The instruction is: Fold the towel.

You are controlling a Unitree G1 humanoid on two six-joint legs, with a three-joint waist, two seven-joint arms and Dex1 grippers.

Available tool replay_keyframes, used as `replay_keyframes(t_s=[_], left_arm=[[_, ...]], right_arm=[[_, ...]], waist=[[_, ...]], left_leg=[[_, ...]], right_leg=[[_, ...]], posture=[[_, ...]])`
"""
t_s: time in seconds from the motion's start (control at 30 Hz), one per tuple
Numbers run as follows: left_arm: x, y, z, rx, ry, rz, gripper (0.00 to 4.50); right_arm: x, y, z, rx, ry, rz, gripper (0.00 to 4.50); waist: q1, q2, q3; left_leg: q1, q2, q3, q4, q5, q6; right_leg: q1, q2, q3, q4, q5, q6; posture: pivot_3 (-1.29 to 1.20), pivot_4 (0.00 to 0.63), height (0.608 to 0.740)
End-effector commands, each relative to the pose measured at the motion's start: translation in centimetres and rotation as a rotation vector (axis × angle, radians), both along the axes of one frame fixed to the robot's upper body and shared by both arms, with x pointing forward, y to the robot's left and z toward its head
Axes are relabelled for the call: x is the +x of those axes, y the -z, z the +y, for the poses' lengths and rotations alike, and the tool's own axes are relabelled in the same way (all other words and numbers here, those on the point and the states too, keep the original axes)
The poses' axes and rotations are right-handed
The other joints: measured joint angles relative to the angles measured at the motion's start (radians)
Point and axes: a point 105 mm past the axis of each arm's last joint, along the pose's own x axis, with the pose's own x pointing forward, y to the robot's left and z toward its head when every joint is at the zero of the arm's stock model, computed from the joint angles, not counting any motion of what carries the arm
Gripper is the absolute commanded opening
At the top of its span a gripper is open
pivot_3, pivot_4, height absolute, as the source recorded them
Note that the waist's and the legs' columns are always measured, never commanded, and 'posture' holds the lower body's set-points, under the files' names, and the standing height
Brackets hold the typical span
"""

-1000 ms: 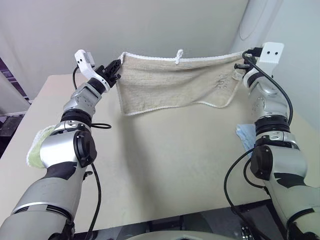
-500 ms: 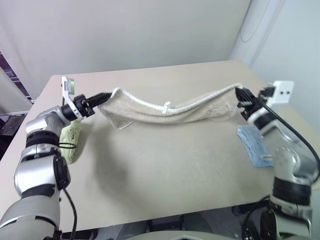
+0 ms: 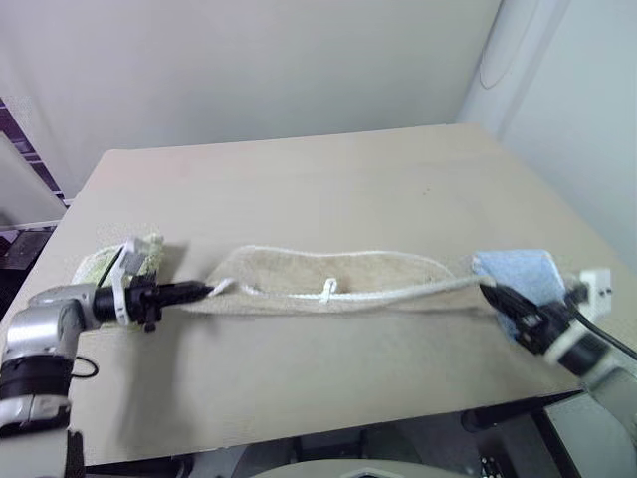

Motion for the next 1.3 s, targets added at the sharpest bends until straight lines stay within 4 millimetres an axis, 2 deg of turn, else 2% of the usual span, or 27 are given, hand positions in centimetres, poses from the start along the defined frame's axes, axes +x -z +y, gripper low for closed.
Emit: replay_keyframes(t_s=[0.03, 0.3, 0.4, 0.5, 0.6, 0.8, 1.13, 1.3], left_arm=[[-0.8, -1.3, 0.3, 0.021, 0.024, -0.037, 0.03], [-2.2, -1.3, 0.3, 0.037, 0.034, 0.017, 0.03], [-2.4, -1.2, 0.3, 0.044, 0.029, 0.035, 0.03], [-1.5, -1.4, 0.2, 0.031, -0.015, 0.026, 0.03], [0.4, -1.6, 0.7, -0.015, -0.145, -0.004, 0.03], [1.0, -1.3, 0.8, -0.042, -0.248, -0.026, 0.03], [2.4, -0.9, 1.3, -0.066, -0.380, -0.059, 0.03], [3.0, 0.3, 1.0, -0.029, -0.419, -0.057, 0.03]], right_arm=[[-1.4, -1.0, -0.9, -0.032, -0.027, -0.023, 0.00], [-5.0, 0.0, -1.2, -0.042, -0.100, 0.047, 0.00], [-5.4, 0.4, -0.7, -0.065, -0.135, 0.069, 0.00], [-4.1, 0.7, -0.8, -0.082, -0.113, 0.056, 0.00], [-2.4, 1.0, -1.0, -0.093, -0.082, 0.036, 0.00], [1.5, 1.2, -2.1, -0.105, 0.014, -0.006, 0.00], [4.9, 2.9, -1.3, -0.142, 0.000, 0.015, 0.00], [6.2, 3.6, -1.2, -0.164, 0.014, 0.026, 0.00]], waist=[[0.000, 0.000, 0.000], [0.000, -0.001, -0.002], [-0.001, -0.001, -0.002], [-0.005, -0.002, -0.002], [0.000, -0.002, -0.002], [0.001, -0.002, -0.003], [0.021, -0.003, -0.004], [0.020, -0.003, -0.004]], left_leg=[[0.000, 0.000, 0.000, 0.000, 0.000, 0.000], [0.000, 0.000, 0.001, -0.001, -0.001, -0.001], [0.000, 0.000, 0.001, -0.002, 0.000, -0.001], [0.000, 0.000, 0.001, -0.001, -0.001, -0.001], [0.001, 0.000, 0.001, -0.001, -0.001, -0.001], [0.000, 0.000, 0.001, -0.001, 0.000, -0.001], [0.000, 0.000, 0.001, -0.001, 0.000, -0.001], [0.000, 0.000, 0.001, -0.001, 0.000, -0.001]], right_leg=[[0.000, -0.001, 0.000, -0.001, 0.000, 0.000], [0.001, -0.002, -0.001, -0.001, 0.000, 0.000], [0.001, -0.002, -0.001, -0.001, 0.000, 0.000], [0.000, -0.002, -0.001, -0.002, 0.000, 0.000], [0.001, -0.002, -0.001, -0.001, 0.000, 0.000], [-0.001, -0.001, -0.002, -0.001, 0.000, 0.000], [-0.001, -0.002, -0.002, -0.001, 0.000, -0.001], [-0.001, -0.001, -0.002, -0.001, 0.001, -0.001]], posture=[[0.00, 0.000, 0.740], [0.00, 0.000, 0.740], [0.00, 0.000, 0.740], [0.00, 0.000, 0.740], [0.00, 0.000, 0.740], [0.00, 0.000, 0.740], [0.00, 0.000, 0.740], [0.00, 0.000, 0.740]])
